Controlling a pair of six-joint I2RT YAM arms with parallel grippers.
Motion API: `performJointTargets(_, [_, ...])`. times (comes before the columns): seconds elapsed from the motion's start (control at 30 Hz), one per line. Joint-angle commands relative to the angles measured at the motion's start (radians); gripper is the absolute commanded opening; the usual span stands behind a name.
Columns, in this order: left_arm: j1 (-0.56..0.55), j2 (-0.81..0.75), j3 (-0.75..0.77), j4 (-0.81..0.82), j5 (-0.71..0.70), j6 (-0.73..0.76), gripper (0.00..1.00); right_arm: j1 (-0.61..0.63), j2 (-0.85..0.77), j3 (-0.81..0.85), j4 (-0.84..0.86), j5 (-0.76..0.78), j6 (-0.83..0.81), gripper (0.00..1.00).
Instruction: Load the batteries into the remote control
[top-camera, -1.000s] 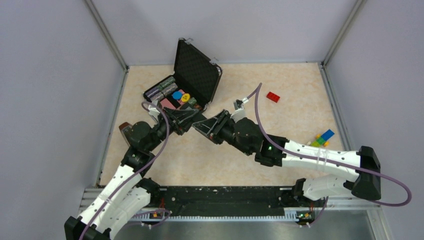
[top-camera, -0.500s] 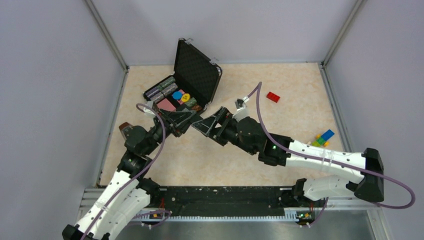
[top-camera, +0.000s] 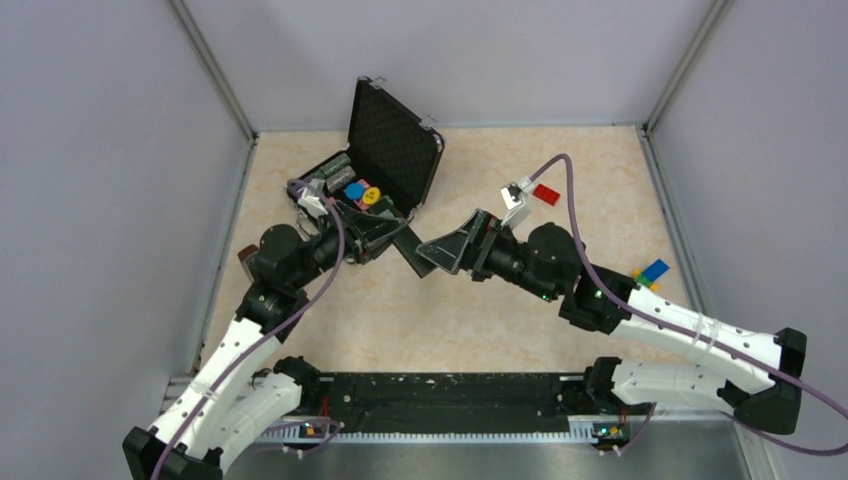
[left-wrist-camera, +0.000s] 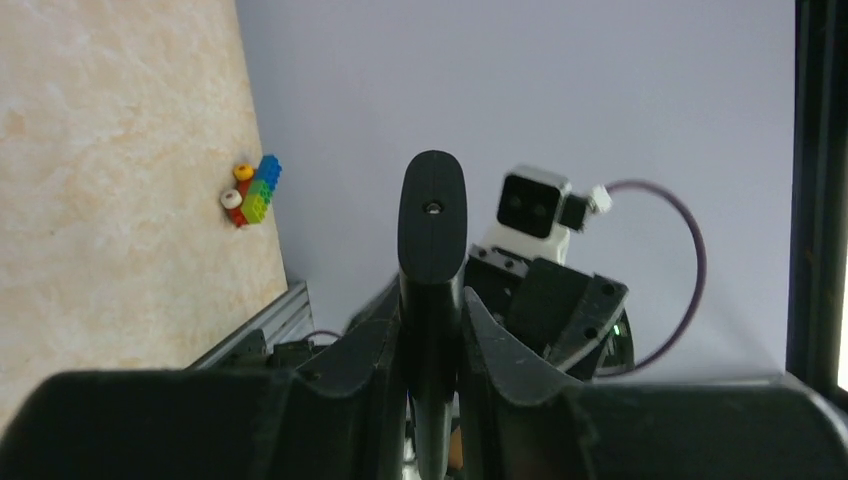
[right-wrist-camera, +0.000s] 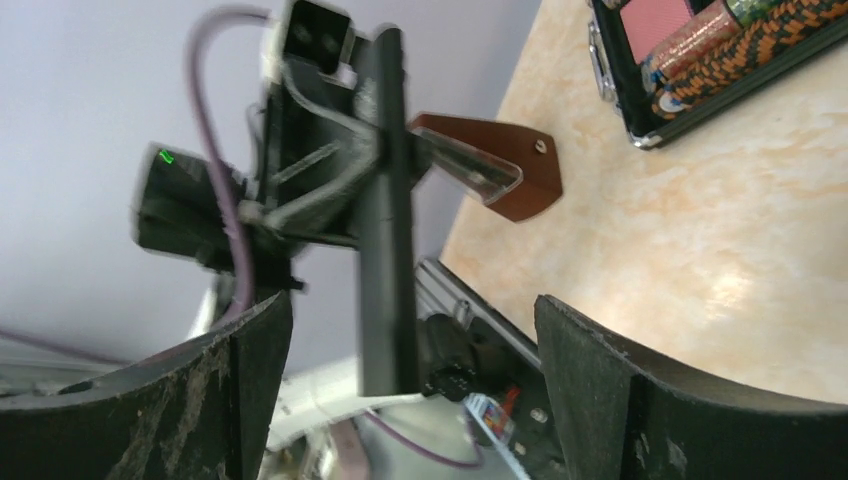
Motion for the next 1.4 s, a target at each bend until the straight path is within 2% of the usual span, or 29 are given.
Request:
performJointTargets(0.0, [-0.001, 0.078, 0.173, 0.005, 0.232, 0.161, 0.0, -0.103, -0.01, 0.02, -0.034, -0.273, -0.221, 0.88])
performJointTargets(0.17, [-0.001, 0.149, 0.245, -0.039, 0.4, 0.253, 0.0, -0.139, 0.028, 0.079, -0.065, -0.375, -0.358, 0.87])
performJointTargets(0.23, [-0.001, 0.157, 0.258, -0.085, 0.413, 0.293, 0.0, -0.141, 0.032, 0.084, -0.029, -0.409, -0.372, 0.87])
performJointTargets(0.43, [-0.001, 0.158, 0.263, -0.062, 0.437, 0.303, 0.0, -0.144, 0.068, 0.099, 0.005, -0.477, -0.37, 0.86])
performJointTargets(0.6, [-0.002, 0.168, 0.262, -0.041, 0.472, 0.299, 0.0, -0.143, 0.087, 0.076, 0.053, -0.53, -0.341, 0.81])
performJointTargets(0.67, [-0.002, 0.168, 0.259, -0.033, 0.482, 0.299, 0.0, -0.147, 0.1, 0.077, 0.061, -0.538, -0.32, 0.75])
performJointTargets(0.77, [-0.002, 0.166, 0.254, -0.028, 0.485, 0.298, 0.0, -0.154, 0.117, 0.065, 0.108, -0.571, -0.275, 0.59])
performJointTargets(1.03, [-0.001, 0.163, 0.228, 0.006, 0.49, 0.275, 0.0, -0.165, 0.121, 0.021, 0.19, -0.603, -0.205, 0.08])
performJointTargets(1.13, [-0.001, 0.16, 0.226, 0.004, 0.479, 0.277, 0.13, -0.166, 0.118, 0.021, 0.188, -0.6, -0.203, 0.02])
performJointTargets(1.2, [-0.001, 0.156, 0.23, -0.023, 0.46, 0.296, 0.43, -0.168, 0.113, 0.022, 0.172, -0.586, -0.208, 0.01])
performJointTargets(1.27, [-0.001, 0.152, 0.25, -0.11, 0.406, 0.354, 0.64, -0.174, 0.104, 0.022, 0.141, -0.565, -0.212, 0.01])
performJointTargets(1.3, [-0.001, 0.152, 0.263, -0.227, 0.367, 0.396, 0.88, -0.181, 0.098, 0.022, 0.115, -0.554, -0.215, 0.01])
performJointTargets(1.33, [0.0, 0.153, 0.279, -0.316, 0.316, 0.44, 0.96, -0.188, 0.093, 0.025, 0.086, -0.538, -0.223, 0.01])
performJointTargets(1.37, [0.0, 0.154, 0.295, -0.396, 0.263, 0.481, 0.98, -0.192, 0.084, 0.025, 0.03, -0.516, -0.236, 0.01])
